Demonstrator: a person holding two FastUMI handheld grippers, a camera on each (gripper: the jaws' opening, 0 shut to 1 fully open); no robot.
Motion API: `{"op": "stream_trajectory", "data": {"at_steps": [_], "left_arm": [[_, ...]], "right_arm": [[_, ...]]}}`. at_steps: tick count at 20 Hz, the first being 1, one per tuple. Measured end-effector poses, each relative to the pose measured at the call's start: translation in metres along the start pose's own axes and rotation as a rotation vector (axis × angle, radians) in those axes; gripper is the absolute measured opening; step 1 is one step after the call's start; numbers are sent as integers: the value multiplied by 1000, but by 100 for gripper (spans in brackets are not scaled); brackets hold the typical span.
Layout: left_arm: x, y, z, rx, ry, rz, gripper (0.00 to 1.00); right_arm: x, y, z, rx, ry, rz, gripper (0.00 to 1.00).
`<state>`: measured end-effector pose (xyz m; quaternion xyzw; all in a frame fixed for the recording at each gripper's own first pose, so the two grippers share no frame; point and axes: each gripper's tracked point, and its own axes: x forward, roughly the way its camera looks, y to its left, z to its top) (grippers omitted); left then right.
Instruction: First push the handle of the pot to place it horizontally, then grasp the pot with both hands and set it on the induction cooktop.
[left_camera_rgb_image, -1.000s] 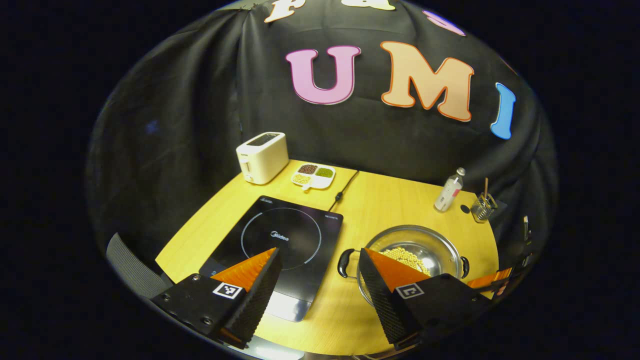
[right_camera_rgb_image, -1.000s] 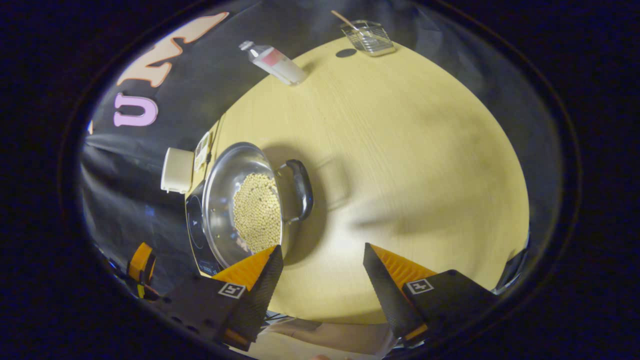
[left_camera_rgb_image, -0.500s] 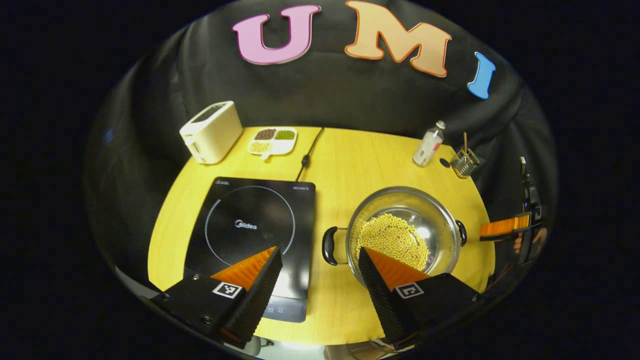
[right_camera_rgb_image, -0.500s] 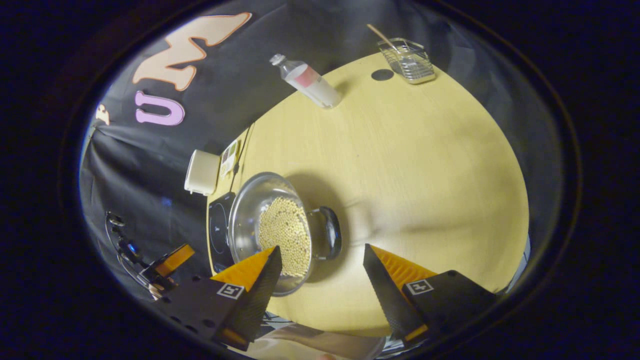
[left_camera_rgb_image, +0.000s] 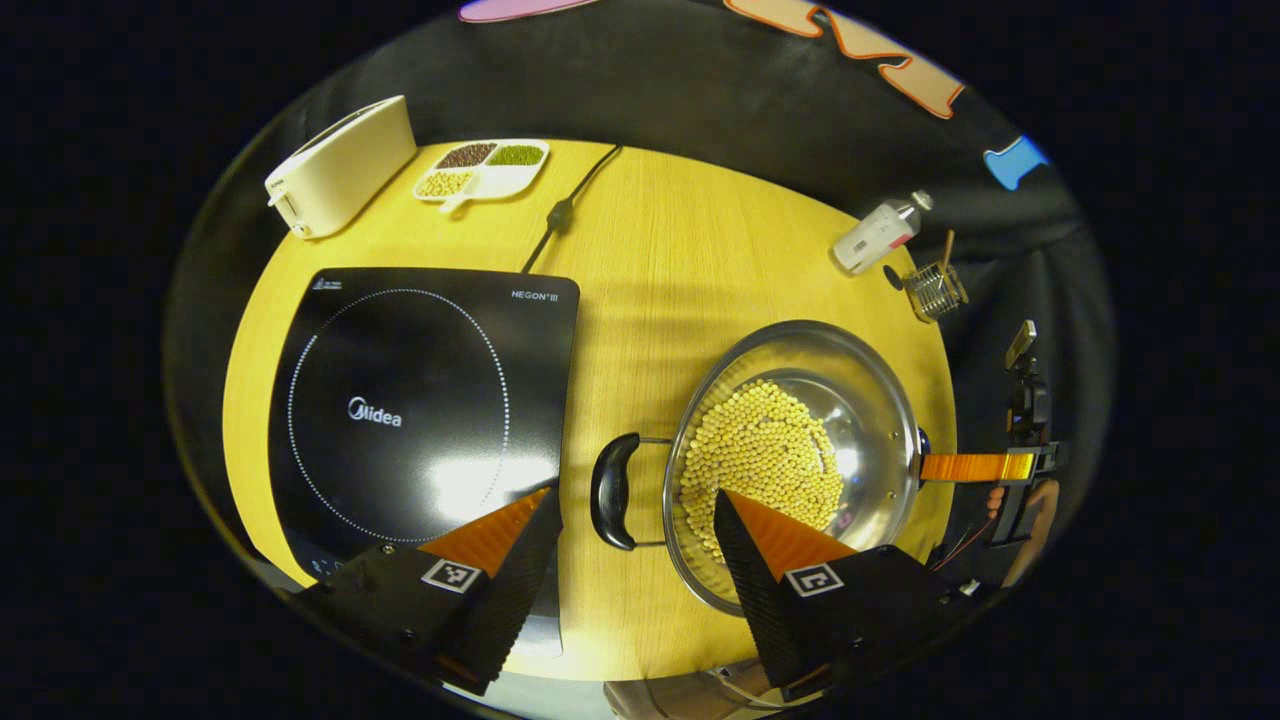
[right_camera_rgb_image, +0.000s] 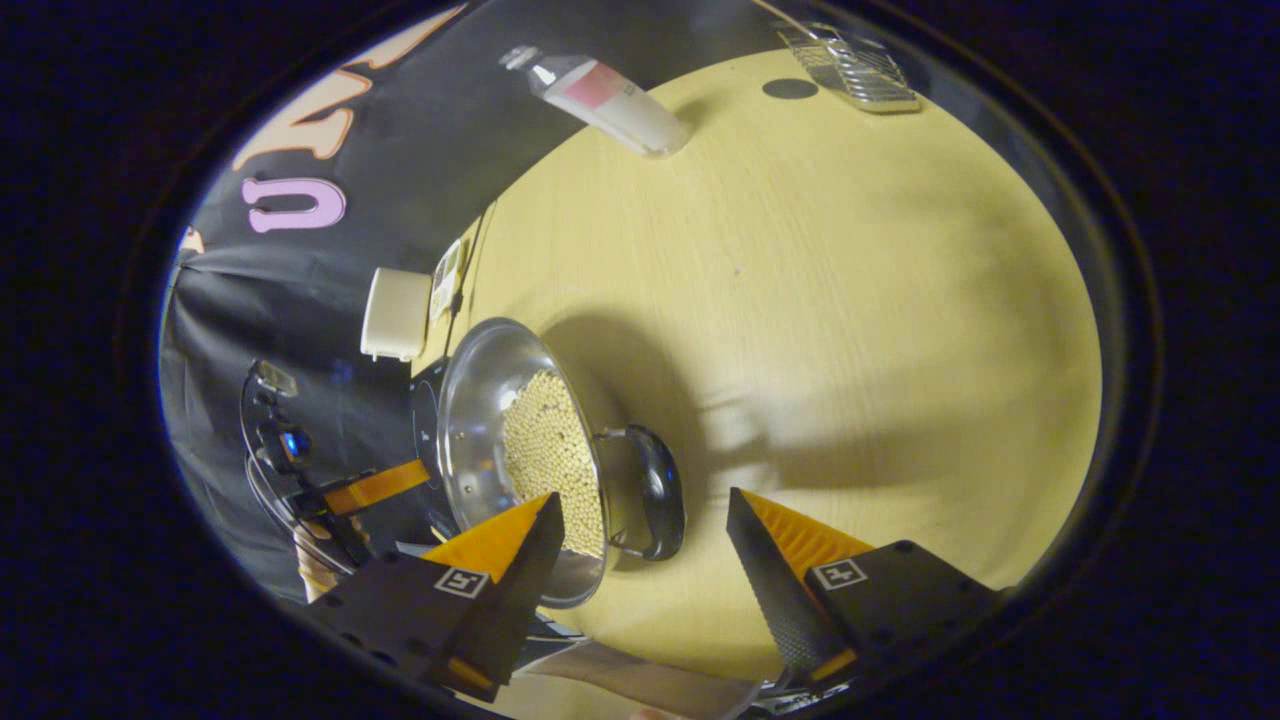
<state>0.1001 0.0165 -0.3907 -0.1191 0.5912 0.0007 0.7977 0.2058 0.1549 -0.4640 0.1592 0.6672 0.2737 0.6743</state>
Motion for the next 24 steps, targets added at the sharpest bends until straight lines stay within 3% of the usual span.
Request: {"op": "stream_trajectory", "data": {"at_steps": [1,2,6,7,8,9,10,11,12,15,17,18,21,22,24], "left_arm": [[7,0,-1,-7,20,2,94],[11,0,-2,-9,38,1,93],[34,-2,-4,-7,103,1,88],[39,-1,-4,-6,119,2,87],[43,0,-5,-8,132,8,86],[47,0,-5,-15,141,10,86],[51,0,-7,-22,155,12,84],[53,-1,-8,-25,166,16,77],[53,1,-8,-8,172,27,79],[56,7,-10,22,178,55,71],[55,8,-10,31,190,59,67],[53,7,-10,33,195,61,67],[56,8,-11,29,201,63,66],[55,8,-12,28,204,61,65],[56,8,-12,31,200,68,64]], "right_arm": [[4,1,0,4,13,7,93],[9,3,0,10,23,15,100],[25,4,3,33,49,33,99],[29,3,3,35,56,34,89],[34,1,4,38,63,30,98],[38,0,3,42,71,28,98],[41,-1,2,49,79,25,86],[45,-1,2,57,86,23,82],[47,-2,1,64,93,18,91],[57,5,1,78,118,28,62],[62,4,-8,79,133,18,60],[59,3,-3,81,135,15,52],[59,4,-2,89,133,18,62],[61,5,-1,73,114,21,51],[60,5,1,54,98,15,47]]}}
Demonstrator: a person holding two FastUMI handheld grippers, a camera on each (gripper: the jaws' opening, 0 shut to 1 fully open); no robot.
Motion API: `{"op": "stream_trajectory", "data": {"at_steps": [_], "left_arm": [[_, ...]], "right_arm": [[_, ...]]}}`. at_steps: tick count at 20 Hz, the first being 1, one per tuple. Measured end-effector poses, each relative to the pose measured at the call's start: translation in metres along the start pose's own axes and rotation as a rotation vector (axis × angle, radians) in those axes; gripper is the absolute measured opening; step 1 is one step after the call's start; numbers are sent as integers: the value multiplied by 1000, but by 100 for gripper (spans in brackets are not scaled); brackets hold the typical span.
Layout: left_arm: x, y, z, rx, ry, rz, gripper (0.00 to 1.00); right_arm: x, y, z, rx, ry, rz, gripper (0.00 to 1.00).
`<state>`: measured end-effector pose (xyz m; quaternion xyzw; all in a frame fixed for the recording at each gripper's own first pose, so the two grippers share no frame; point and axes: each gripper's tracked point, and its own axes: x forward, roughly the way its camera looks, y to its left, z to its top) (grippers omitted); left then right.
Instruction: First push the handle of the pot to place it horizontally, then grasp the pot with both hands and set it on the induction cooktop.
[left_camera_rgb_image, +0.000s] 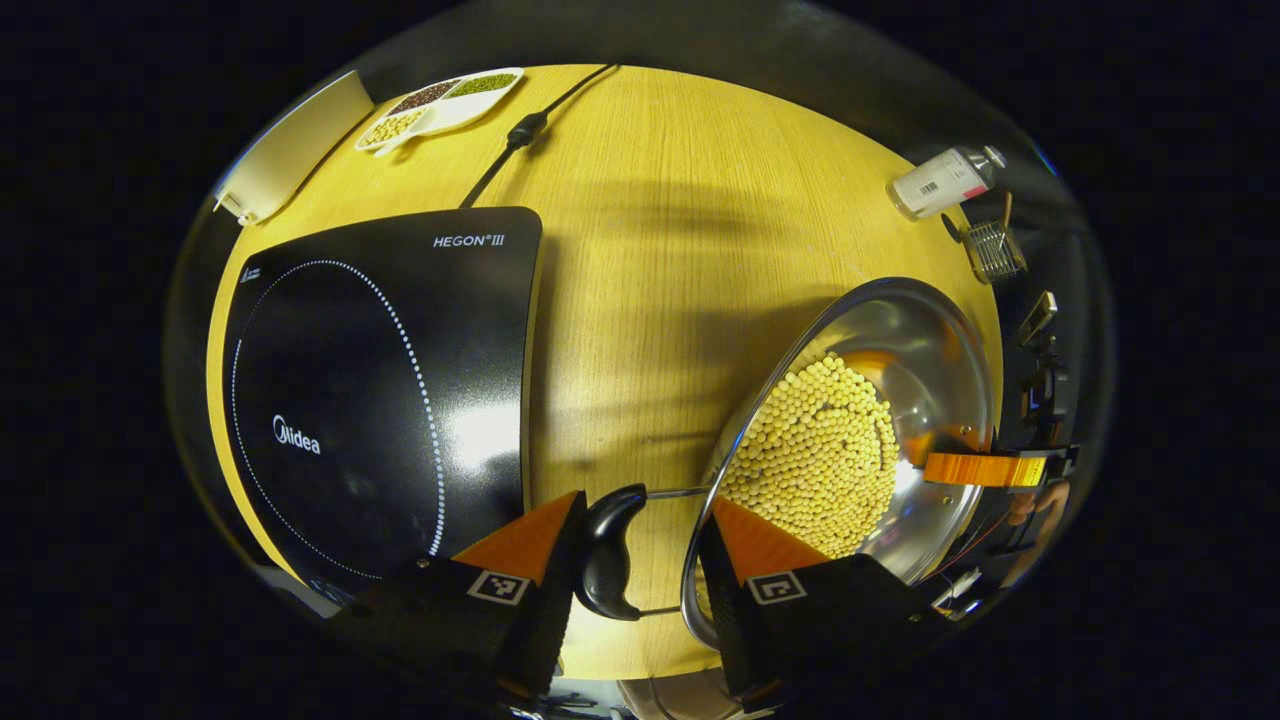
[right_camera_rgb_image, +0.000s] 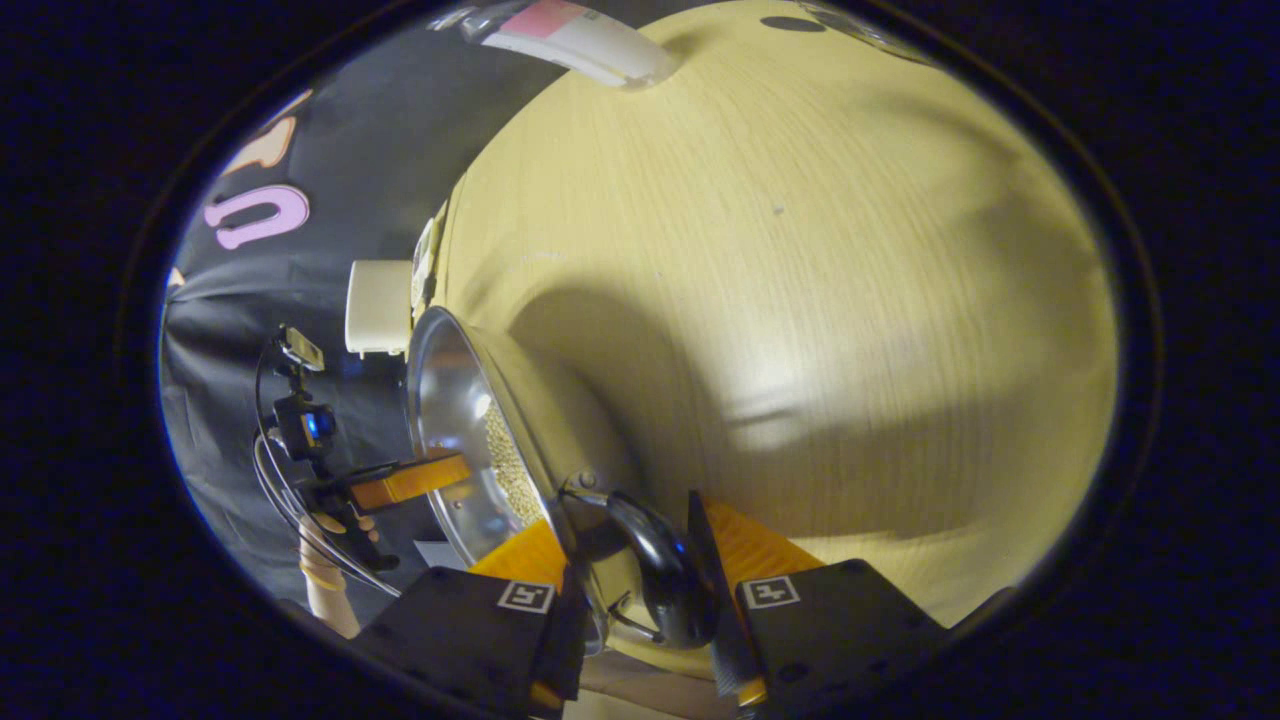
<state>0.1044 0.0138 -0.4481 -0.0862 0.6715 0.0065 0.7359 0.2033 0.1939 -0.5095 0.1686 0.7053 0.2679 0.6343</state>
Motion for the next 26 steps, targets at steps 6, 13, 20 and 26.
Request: {"op": "stream_trajectory", "data": {"at_steps": [6,13,20,26], "left_arm": [[5,-2,0,34,-22,-12,63],[0,1,2,52,-37,-24,63],[3,-1,11,118,-16,-30,63],[10,-5,25,206,2,-62,63]], "right_arm": [[-14,-4,5,-43,-58,-34,53],[-41,-9,-11,-70,-94,-49,53],[-79,-20,-69,-15,-135,-60,48],[-101,-31,-123,65,-194,-88,53]]}}
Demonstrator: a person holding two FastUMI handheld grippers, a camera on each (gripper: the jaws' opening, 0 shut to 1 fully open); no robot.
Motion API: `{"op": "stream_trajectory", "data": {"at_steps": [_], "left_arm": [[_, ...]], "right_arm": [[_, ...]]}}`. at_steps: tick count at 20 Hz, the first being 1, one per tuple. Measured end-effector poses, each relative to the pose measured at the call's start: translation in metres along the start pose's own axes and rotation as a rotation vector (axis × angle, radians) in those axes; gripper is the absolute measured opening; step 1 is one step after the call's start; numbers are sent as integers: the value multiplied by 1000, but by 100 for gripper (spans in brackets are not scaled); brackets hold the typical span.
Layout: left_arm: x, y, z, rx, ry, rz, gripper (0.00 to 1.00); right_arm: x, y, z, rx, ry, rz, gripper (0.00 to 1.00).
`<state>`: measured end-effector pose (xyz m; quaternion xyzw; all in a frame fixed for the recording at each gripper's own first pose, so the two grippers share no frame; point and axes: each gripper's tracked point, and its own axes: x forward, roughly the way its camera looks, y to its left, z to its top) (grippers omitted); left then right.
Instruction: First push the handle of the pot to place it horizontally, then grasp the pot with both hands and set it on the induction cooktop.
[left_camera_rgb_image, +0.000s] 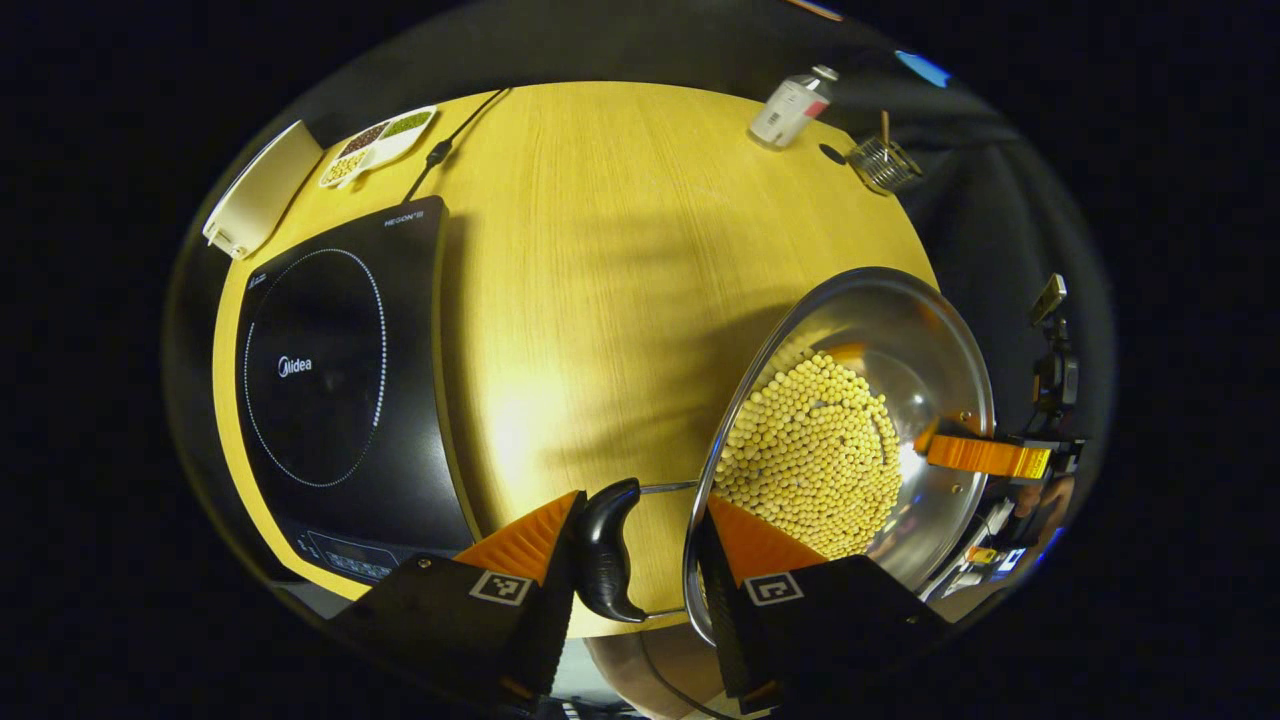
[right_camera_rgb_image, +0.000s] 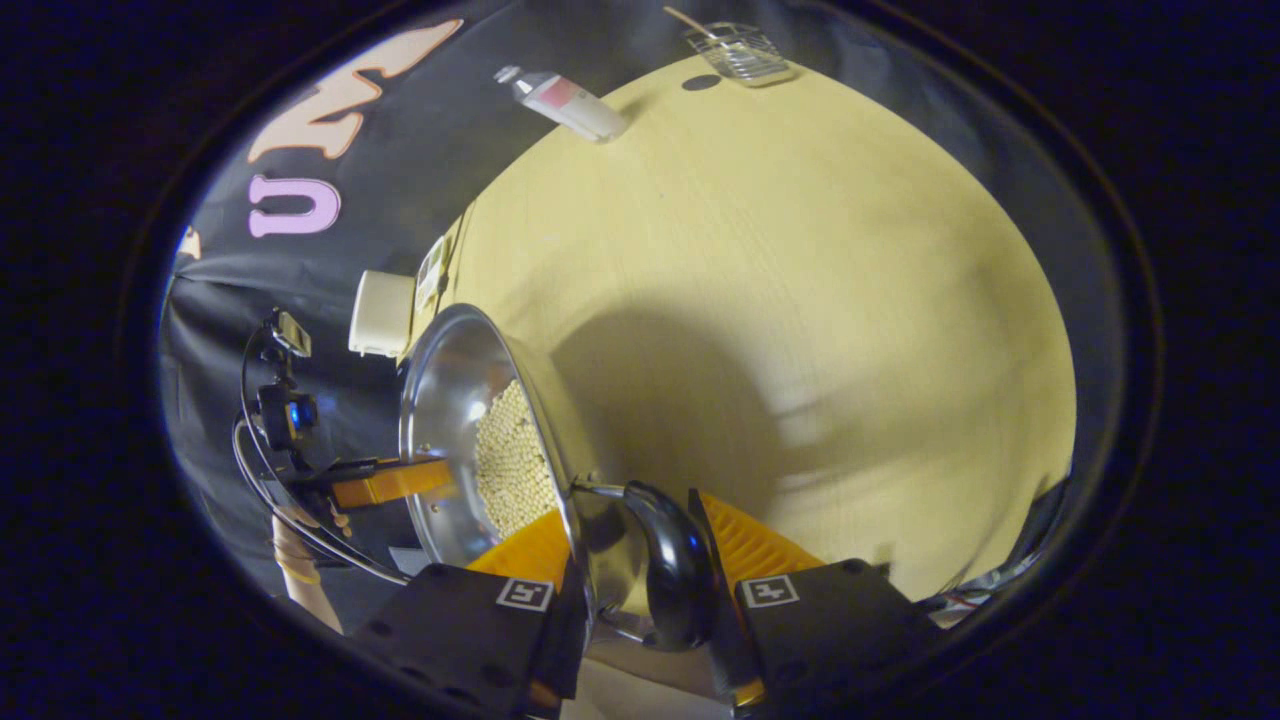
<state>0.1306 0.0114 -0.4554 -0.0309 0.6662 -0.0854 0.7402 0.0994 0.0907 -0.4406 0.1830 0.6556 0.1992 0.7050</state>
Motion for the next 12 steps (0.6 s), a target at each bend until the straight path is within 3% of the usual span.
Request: {"op": "stream_trajectory", "data": {"at_steps": [6,12], "left_arm": [[-3,6,19,105,13,-34,63],[0,7,31,203,9,-72,60]], "right_arm": [[-14,7,-48,76,-52,-22,53],[-8,55,-89,132,-148,-51,53]]}}
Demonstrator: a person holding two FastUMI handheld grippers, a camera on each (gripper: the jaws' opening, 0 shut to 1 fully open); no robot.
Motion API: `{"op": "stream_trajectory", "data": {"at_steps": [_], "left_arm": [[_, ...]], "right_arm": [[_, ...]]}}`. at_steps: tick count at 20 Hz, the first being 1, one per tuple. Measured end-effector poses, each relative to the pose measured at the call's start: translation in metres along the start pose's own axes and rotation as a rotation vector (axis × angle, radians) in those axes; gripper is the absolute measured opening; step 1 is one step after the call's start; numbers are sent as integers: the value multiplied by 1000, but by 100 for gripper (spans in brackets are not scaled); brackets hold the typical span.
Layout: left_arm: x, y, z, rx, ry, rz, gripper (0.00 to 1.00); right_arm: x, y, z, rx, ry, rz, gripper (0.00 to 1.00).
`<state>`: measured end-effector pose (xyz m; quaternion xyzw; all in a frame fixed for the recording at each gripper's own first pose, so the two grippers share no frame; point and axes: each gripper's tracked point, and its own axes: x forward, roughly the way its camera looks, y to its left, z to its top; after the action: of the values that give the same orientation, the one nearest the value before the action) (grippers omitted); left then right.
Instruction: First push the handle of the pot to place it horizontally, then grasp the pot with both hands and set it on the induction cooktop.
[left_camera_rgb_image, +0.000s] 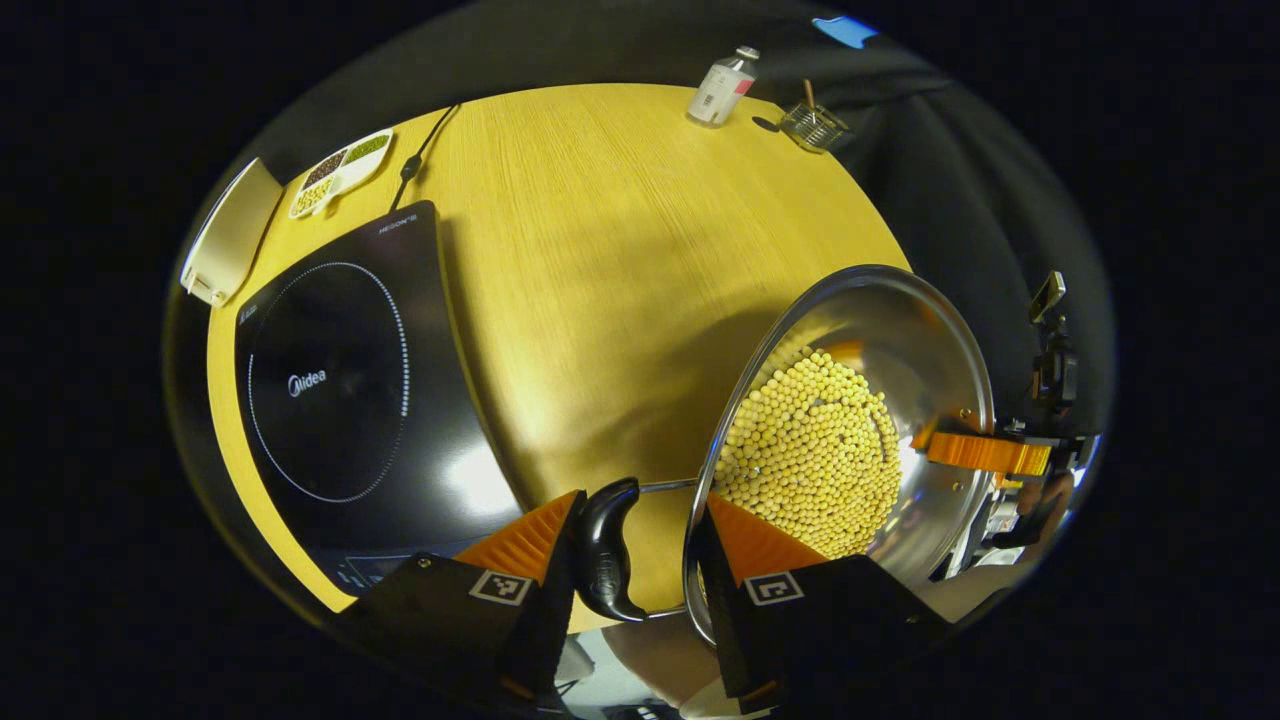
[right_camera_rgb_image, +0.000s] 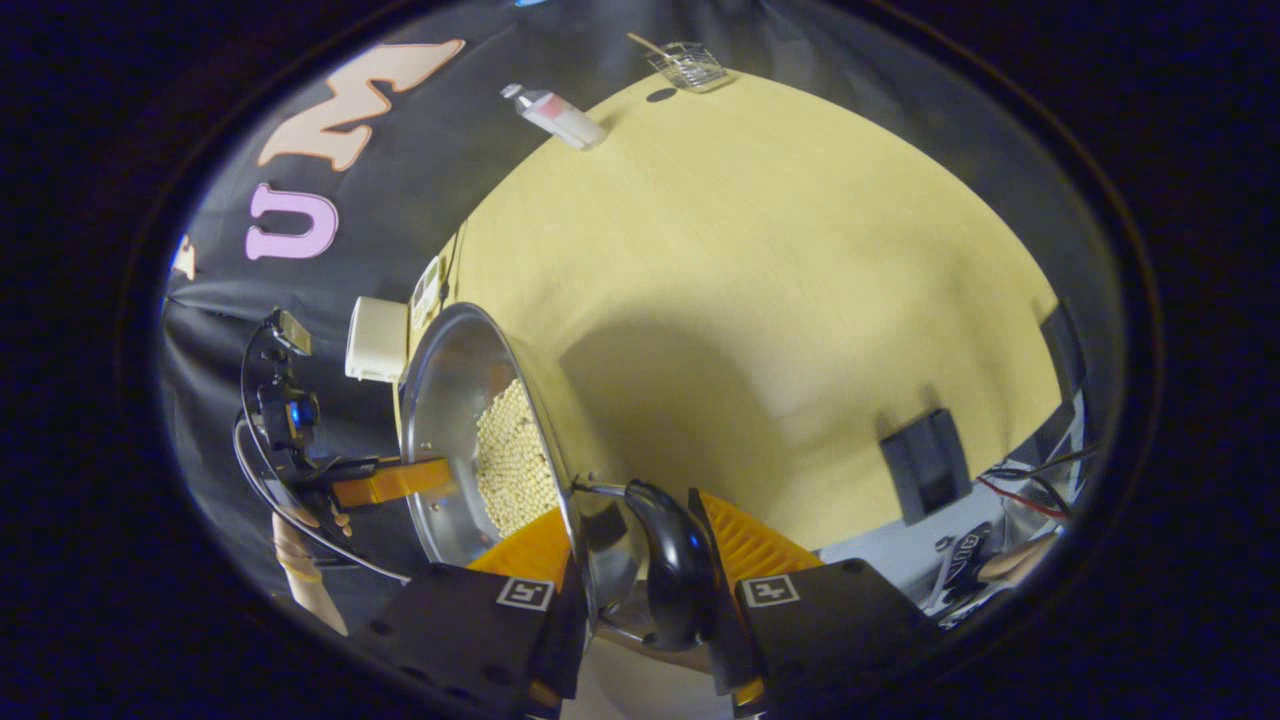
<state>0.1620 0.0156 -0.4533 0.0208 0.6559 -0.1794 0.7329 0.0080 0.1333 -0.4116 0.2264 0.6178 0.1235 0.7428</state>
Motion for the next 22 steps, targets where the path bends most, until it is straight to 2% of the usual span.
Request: {"op": "stream_trajectory", "data": {"at_steps": [1,2,8,10,15,22], "left_arm": [[1,0,3,15,-4,-6,63],[1,0,6,30,-7,-13,63],[11,-7,5,85,-46,-22,65],[12,-8,4,90,-59,-21,62],[13,-8,2,43,-103,7,63],[11,-8,-3,-33,-183,103,62]], "right_arm": [[1,10,-6,9,-18,-5,53],[4,21,-13,18,-35,-8,48],[29,91,-47,34,-116,-29,48],[38,114,-54,17,-129,-35,48],[68,177,-58,-43,-104,-19,47],[127,248,-36,-137,-54,27,48]]}}
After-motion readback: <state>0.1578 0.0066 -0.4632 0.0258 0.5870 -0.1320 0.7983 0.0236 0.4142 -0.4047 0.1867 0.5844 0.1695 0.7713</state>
